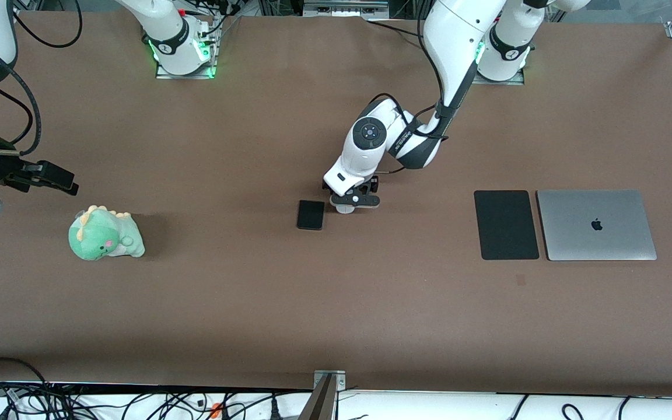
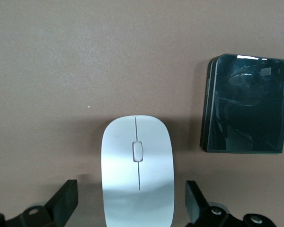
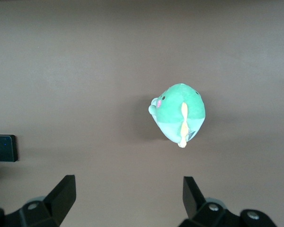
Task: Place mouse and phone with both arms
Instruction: 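Lower the left gripper and close it on the white mouse, then carry the mouse to the black pad while the right gripper reaches out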
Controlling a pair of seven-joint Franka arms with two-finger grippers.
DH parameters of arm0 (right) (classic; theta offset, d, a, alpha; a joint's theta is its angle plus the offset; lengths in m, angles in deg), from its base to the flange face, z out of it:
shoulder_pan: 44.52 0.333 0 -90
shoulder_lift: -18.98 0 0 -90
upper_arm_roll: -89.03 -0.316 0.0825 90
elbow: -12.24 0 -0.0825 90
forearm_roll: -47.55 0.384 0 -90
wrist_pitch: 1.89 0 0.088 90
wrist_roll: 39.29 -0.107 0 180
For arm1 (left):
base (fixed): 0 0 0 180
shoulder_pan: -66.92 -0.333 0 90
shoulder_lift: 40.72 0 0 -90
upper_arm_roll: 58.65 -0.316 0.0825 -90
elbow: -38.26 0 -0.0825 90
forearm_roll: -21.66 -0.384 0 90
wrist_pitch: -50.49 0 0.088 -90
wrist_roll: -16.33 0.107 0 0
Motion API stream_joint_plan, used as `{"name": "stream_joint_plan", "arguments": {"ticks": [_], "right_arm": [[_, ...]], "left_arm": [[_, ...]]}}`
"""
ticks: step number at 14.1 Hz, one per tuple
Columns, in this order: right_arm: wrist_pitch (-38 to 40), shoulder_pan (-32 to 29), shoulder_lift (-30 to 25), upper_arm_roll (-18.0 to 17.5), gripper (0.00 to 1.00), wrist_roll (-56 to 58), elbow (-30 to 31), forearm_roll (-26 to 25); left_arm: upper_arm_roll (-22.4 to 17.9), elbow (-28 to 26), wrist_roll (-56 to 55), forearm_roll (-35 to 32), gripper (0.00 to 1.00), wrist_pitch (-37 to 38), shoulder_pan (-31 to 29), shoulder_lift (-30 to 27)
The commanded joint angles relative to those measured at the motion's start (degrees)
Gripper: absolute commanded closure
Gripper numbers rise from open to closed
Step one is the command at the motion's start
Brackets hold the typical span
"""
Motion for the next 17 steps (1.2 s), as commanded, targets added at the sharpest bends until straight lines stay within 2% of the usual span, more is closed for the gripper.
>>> {"name": "stream_joint_plan", "arguments": {"ticks": [1,7,9,12,14,15,17], "right_arm": [[0.6,0.1,-0.1,0.0,0.0,0.6,-0.1,-0.1],[0.6,0.0,-0.1,0.0,0.0,0.6,0.0,-0.1],[0.6,0.0,-0.1,0.0,0.0,0.6,0.0,-0.1],[0.6,0.0,-0.2,0.0,0.0,0.6,0.0,-0.1],[0.6,0.0,-0.1,0.0,0.0,0.6,0.0,-0.1],[0.6,0.0,-0.1,0.0,0.0,0.6,0.0,-0.1],[0.6,0.0,-0.1,0.0,0.0,0.6,0.0,-0.1]], "left_arm": [[-1.0,0.8,-0.4,0.4,0.0,-0.6,1.3,0.7],[-1.3,0.8,-0.4,-0.6,0.01,-1.7,1.3,1.3],[-1.3,0.8,-0.4,-0.9,0.13,-1.7,1.2,1.3],[-1.4,0.8,-0.4,-0.9,0.2,-1.7,1.3,1.3],[-1.4,0.8,-0.4,-1.0,0.32,-1.7,1.2,1.2],[-1.4,0.8,-0.4,-1.0,0.49,-1.7,1.1,1.0],[-1.5,0.8,-0.5,-0.9,0.72,-1.3,0.7,0.1]]}}
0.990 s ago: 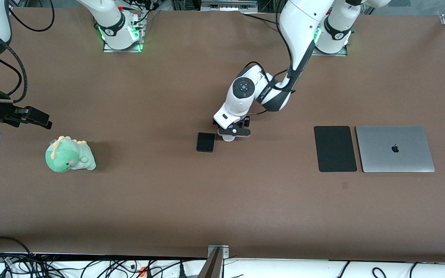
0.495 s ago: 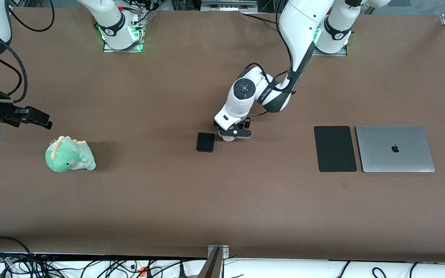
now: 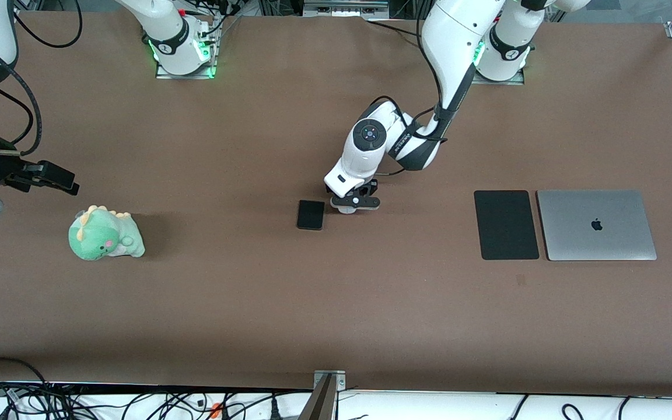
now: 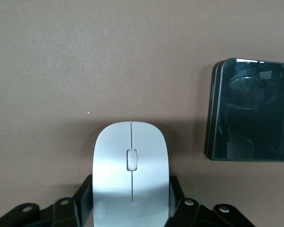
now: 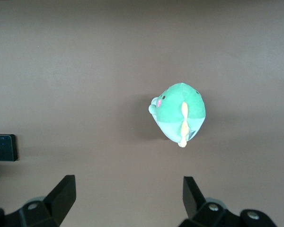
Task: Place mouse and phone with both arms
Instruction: 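Carry the mouse to the black pad while the right gripper reaches out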
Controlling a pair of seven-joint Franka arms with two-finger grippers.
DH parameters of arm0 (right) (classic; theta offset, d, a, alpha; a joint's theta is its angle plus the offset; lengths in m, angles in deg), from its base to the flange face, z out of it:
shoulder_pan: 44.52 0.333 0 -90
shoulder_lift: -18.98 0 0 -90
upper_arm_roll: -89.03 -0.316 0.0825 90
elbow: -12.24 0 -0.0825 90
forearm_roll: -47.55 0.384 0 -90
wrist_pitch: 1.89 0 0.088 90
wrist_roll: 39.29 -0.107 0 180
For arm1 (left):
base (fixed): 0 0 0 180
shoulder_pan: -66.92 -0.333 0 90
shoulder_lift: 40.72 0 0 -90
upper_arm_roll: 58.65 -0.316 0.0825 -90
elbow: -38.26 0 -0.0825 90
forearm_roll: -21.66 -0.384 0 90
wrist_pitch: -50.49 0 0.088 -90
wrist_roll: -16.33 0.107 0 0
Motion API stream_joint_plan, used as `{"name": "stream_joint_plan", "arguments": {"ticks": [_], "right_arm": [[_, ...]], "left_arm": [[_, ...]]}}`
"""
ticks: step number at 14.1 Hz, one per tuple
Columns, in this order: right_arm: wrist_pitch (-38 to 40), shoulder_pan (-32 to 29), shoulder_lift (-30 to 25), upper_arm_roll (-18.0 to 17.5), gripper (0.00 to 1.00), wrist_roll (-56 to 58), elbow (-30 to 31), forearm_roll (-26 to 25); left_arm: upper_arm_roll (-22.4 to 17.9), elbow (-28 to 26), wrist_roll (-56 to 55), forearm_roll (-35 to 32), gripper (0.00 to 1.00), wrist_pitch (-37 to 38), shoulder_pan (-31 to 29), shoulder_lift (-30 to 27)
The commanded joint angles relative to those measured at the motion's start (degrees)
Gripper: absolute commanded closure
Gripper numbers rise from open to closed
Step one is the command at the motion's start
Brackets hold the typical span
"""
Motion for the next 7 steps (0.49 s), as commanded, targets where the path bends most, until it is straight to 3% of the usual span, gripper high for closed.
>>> {"name": "stream_joint_plan", "arguments": {"ticks": [1,4,7], "right_arm": [[0.6,0.0,-0.2,0.0,0.0,0.5,0.0,-0.1],[0.6,0.0,-0.2,0.0,0.0,0.5,0.0,-0.1],[0.6,0.0,-0.2,0.0,0.0,0.4,0.1,-0.1]], "left_arm": [[-1.0,0.7,-0.5,-0.5,0.72,0.3,0.0,-1.5],[-1.0,1.5,0.1,-0.8,0.72,4.8,-4.7,-5.8],[-1.1,4.6,2.8,-1.0,0.72,17.2,-9.0,-9.9]]}}
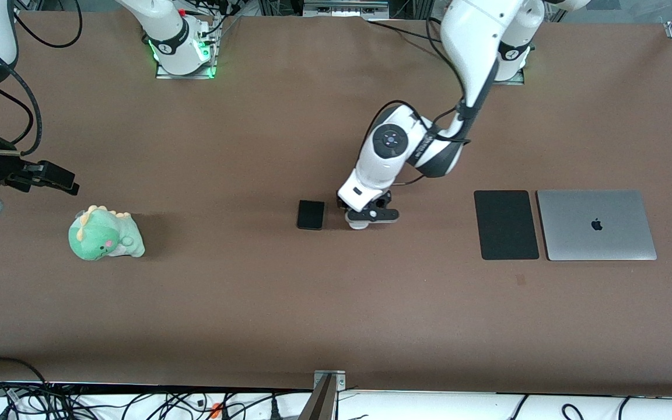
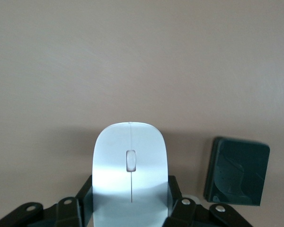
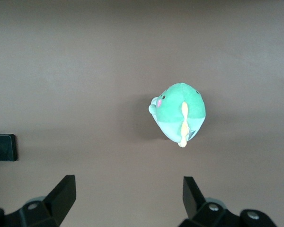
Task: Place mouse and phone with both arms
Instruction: 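Carry the mouse to the black pad while the right gripper reaches out, then set the mouse on the pad while the right gripper grasps the phone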
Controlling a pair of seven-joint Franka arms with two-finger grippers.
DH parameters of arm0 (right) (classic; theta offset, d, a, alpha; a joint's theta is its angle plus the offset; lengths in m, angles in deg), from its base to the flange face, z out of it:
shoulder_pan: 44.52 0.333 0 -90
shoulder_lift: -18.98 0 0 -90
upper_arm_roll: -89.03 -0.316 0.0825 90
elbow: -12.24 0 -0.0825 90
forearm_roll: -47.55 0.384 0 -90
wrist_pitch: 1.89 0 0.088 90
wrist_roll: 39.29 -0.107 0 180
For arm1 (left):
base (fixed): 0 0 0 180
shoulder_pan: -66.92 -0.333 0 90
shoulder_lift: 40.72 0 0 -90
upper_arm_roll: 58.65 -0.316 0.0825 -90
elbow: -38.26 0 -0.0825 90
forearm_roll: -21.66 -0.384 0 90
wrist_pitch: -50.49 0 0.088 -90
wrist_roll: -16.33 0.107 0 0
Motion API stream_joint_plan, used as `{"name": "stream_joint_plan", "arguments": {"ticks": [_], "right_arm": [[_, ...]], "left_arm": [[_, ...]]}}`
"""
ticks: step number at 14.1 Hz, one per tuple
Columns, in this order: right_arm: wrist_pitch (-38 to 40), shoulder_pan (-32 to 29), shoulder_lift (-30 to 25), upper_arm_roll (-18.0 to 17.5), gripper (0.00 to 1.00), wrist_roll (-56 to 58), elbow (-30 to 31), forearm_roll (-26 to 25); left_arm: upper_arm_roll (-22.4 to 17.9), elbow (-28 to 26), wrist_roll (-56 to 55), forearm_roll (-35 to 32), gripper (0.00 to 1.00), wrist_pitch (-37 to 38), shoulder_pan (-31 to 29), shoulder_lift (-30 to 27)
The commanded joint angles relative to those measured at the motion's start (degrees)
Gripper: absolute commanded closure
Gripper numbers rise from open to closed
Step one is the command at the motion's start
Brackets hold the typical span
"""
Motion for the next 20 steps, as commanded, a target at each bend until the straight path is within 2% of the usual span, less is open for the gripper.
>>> {"name": "stream_joint_plan", "arguments": {"ticks": [1,3,4,8,11,13,15,18,20], "right_arm": [[0.7,0.0,-0.2,0.0,0.0,0.4,0.1,-0.1],[0.9,0.2,-0.2,0.0,0.0,0.4,0.4,0.0],[1.3,0.3,-0.1,0.0,0.0,0.3,0.4,0.0],[1.6,2.0,1.2,0.0,0.0,-0.5,0.4,0.0],[1.5,5.2,1.9,0.0,0.0,-4.9,0.4,0.0],[0.9,7.1,2.8,0.0,0.0,-9.2,0.4,0.0],[-0.2,9.8,4.5,0.0,0.0,-11.8,0.3,0.0],[-5.6,14.1,8.5,-0.1,0.0,-15.6,0.3,0.2],[-10.2,16.7,12.0,-0.1,0.0,-17.1,0.3,4.0]], "left_arm": [[0.5,3.7,6.9,-0.9,0.72,15.0,-5.2,-4.2],[0.4,8.8,14.0,-0.8,0.73,28.1,-9.5,-4.1],[0.4,9.6,17.5,-0.9,0.73,31.6,-12.2,-4.1],[0.4,8.3,33.8,-1.0,0.72,33.6,-25.4,-5.9],[0.5,6.1,36.7,-5.6,0.73,33.4,-31.7,-5.4],[0.5,4.9,36.7,-9.1,0.73,33.0,-33.8,-4.1],[0.5,1.5,36.8,-9.6,0.73,28.9,-34.7,-3.4],[1.0,-9.1,36.7,-9.5,0.71,11.0,-35.7,-3.6],[1.1,-11.4,36.8,-9.3,0.68,6.5,-35.8,-2.8]]}}
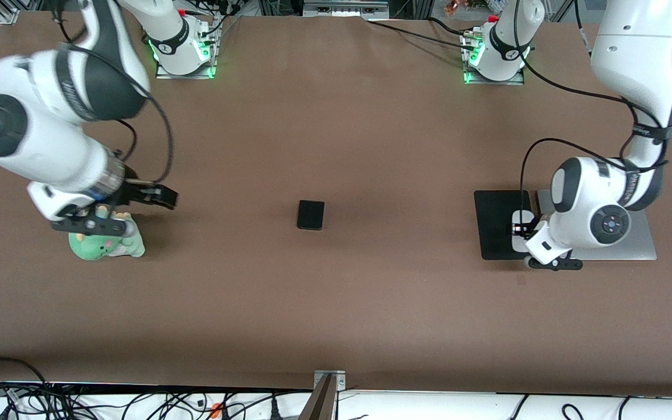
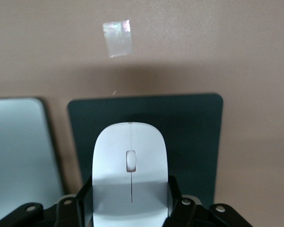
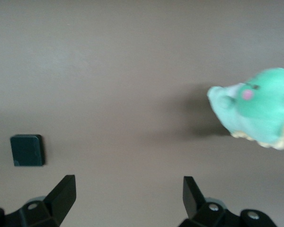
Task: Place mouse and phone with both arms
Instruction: 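Set the mouse on the pad while the right gripper grasps the phone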
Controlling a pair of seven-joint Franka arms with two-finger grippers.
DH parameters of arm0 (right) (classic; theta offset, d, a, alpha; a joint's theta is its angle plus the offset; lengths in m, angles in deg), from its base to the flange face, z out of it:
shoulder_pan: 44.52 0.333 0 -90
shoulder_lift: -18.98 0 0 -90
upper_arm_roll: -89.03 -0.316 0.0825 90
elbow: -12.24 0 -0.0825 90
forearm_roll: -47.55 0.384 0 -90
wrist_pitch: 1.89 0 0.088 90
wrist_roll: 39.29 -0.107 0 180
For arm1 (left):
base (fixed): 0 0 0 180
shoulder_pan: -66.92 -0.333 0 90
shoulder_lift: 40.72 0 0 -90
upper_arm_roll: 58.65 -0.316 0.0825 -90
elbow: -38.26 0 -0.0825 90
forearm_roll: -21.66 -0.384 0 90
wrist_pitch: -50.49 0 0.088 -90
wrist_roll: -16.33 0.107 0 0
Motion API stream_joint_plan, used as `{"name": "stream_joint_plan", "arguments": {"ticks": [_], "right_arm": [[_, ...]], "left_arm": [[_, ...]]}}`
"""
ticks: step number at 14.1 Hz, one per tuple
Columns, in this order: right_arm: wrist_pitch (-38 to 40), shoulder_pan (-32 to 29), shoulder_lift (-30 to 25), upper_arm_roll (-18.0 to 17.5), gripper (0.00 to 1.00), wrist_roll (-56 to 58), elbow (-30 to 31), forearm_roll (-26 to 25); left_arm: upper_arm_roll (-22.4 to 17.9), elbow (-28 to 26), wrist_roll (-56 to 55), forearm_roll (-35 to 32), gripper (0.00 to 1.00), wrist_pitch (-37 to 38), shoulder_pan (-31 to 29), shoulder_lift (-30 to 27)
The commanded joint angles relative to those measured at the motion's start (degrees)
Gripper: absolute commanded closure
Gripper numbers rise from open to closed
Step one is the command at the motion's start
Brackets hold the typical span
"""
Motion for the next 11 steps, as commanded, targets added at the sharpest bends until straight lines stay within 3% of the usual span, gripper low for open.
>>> {"name": "stream_joint_plan", "arguments": {"ticks": [1,3,5,7,9,11], "right_arm": [[-6.0,3.3,4.9,0.5,0.0,-3.2,-0.5,5.3],[-11.1,5.9,7.9,0.5,0.0,-8.0,-0.5,6.0],[-15.5,8.9,11.1,0.5,0.0,-13.1,-0.5,5.8],[-19.3,12.1,14.1,0.5,0.0,-18.0,-0.5,5.3],[-22.1,15.2,16.6,0.7,0.0,-20.7,-0.5,5.1],[-24.8,17.8,18.9,0.8,0.0,-23.8,-0.5,3.9]], "left_arm": [[1.1,-3.7,0.1,-1.0,0.68,-4.1,-1.0,-0.7],[1.3,-3.7,0.0,-0.6,0.65,-3.8,-0.9,-0.6],[1.3,-3.4,0.1,-0.6,0.17,-3.7,-0.4,-0.7],[1.2,-3.2,0.1,-0.6,0.0,-3.5,-0.5,-2.0],[1.2,-2.7,0.1,-0.6,0.0,-2.8,-0.6,-4.9],[1.3,0.6,-0.1,-0.6,0.0,3.8,-0.7,-8.3]]}}
